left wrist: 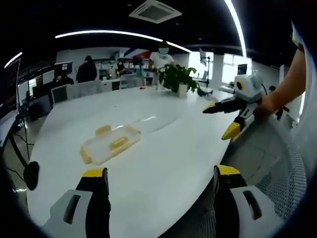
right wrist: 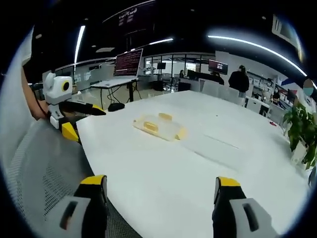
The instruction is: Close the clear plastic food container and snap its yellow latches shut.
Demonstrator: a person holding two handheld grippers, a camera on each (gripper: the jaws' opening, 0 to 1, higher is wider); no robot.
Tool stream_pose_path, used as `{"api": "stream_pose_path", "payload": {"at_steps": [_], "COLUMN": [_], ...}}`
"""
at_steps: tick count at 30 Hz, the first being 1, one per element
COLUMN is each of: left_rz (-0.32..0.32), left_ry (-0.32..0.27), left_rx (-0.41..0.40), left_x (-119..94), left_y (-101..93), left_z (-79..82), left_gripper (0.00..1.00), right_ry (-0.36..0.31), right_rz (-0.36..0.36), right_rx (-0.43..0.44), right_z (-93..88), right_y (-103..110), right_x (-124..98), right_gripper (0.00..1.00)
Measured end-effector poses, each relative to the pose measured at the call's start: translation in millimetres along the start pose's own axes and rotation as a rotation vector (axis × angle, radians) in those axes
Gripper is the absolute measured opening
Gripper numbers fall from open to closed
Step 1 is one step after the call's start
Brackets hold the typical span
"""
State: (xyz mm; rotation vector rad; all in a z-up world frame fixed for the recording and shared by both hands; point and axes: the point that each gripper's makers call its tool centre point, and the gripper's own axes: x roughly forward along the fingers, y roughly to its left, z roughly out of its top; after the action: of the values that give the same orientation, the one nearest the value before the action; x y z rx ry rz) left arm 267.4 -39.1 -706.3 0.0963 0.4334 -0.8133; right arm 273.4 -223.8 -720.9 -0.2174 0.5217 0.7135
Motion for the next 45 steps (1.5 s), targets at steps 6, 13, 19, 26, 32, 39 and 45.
{"api": "stream_pose_path", "payload": {"at_steps": [6,13,19,26,32,39,45], "left_rz": [0.001,0.021,0.013,0.014,0.017,-0.028,-0.039], "left_ry": [0.000,0.027,0.030,0.036,0.027,0.035,0.046], "left_rx": [-0.002,-0.015,-0.009,0.000,-0.010,0.001,0.015], "left_x": [0.5,0.3,0.9,0.5,0.0,0.5,-1.1], "left_y": [0.7,4.1,2.5,2.4,3.4,-4.4,-3.3], "left_z": [0.7,-5.2,-5.3,-6.0,-3.7,-1.0,-1.2], "left_gripper": [0.86,0.86,0.86,0.86,0.86,0.86,0.85], "right_ry": [-0.004,-0.054,-0.033,-0.020,-0.008,0.014,0.021], "right_rz": [0.031,0.035,0.077,0.103,0.117,0.159,0.171], "right_rx": [-0.012,0.010,-0.013,0.002,-0.003,-0.041,-0.037], "right_z": [1.6,12.8,9.7,7.1,6.8,11.3,17.9], "right_y": [5.7,3.3,12.1,13.3,14.0,19.2,18.1], "right_x": [0.5,-3.2,-1.1,-2.5,-1.6,3.6,8.8], "right_gripper": [0.90,0.92,0.92,0.88,0.87,0.83,0.79]}}
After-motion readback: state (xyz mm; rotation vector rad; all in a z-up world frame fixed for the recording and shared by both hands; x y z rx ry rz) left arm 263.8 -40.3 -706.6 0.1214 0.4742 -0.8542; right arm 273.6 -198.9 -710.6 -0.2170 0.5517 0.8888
